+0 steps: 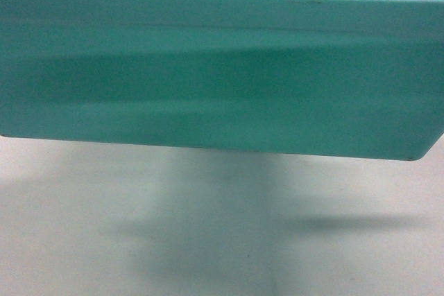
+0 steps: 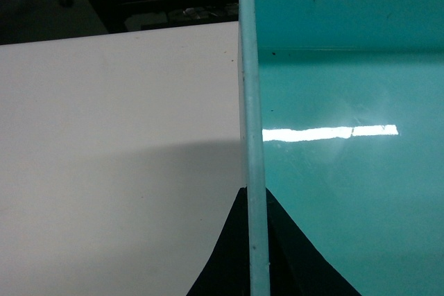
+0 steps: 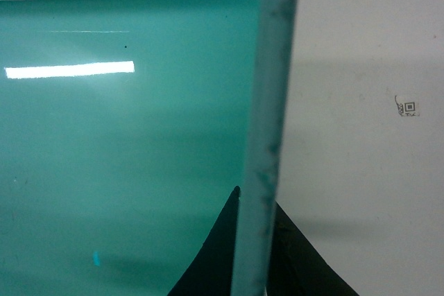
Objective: Stack blue boxes stably on right
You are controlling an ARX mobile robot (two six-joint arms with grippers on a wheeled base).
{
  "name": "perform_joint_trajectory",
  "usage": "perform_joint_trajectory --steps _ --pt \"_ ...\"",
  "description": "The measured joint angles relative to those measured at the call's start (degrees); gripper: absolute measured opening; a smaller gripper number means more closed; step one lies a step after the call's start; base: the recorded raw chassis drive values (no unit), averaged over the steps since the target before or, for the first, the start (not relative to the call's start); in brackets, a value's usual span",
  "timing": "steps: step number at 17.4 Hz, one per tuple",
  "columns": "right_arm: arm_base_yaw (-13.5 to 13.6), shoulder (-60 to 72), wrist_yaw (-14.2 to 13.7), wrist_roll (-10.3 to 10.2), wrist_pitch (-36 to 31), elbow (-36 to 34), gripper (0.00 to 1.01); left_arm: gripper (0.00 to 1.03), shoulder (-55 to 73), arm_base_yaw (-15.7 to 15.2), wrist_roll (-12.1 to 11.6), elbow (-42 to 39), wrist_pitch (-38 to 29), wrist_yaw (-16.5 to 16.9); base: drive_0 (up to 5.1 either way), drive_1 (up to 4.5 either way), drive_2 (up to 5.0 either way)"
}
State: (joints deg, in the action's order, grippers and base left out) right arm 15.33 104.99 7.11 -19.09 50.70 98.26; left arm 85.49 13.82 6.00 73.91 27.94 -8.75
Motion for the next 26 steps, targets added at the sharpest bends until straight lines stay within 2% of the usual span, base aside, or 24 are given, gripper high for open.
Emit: perform_joint_trajectory --steps 17,18,26 --pt "-0.46 0.39 0.5 -0.15 -0.13 0.0 0.08 0.02 -0.22 0.44 -0.07 0.02 -0.13 -0.24 0.0 0.0 0.0" --pt "0.28 0.44 0.39 -0.48 -0.13 0.0 0.08 0.02 -0.22 -0.22 -0.07 0.02 0.13 -0.35 2.7 -5.92 -2.5" --pt "0.04 0.44 0.46 -0.46 -0.09 0.0 0.08 0.02 -0.24 0.0 -0.07 0.02 0.04 -0.31 2.7 -5.92 -2.5"
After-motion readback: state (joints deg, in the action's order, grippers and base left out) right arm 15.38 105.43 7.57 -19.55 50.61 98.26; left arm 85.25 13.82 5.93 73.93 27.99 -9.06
